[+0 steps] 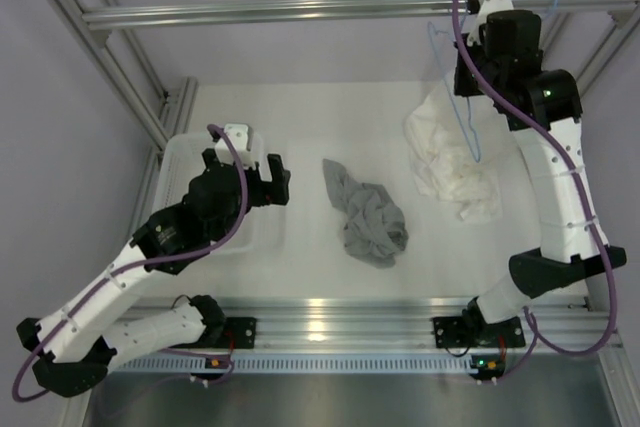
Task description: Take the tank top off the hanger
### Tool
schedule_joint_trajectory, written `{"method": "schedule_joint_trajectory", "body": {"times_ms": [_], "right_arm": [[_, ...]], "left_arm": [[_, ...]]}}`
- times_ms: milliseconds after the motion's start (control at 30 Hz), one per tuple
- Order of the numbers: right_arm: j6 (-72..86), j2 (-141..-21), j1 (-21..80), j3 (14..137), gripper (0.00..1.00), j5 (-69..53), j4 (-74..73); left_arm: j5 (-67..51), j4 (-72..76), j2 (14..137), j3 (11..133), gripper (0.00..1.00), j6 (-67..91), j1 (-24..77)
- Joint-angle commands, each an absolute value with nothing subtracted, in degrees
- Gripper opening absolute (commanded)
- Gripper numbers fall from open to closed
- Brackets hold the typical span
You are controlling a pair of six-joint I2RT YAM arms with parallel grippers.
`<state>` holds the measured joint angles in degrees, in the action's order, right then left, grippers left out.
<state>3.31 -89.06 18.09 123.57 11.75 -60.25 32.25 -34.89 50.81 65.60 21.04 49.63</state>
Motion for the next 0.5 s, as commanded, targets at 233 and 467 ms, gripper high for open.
{"method": "schedule_joint_trajectory", "body": {"times_ms": [233,467], "right_arm": [[3.3,-92.6,16.4,123.6,0.00,8.0,-55.0],[3.3,-93.1,16.4,129.1,0.00,10.6,-52.9]], "left_arm": [[29.7,-35.4,52.7,62.8,0.99,22.9,49.5],[28.0,-34.3,55.1,62.9,0.99,23.2,49.5]]}}
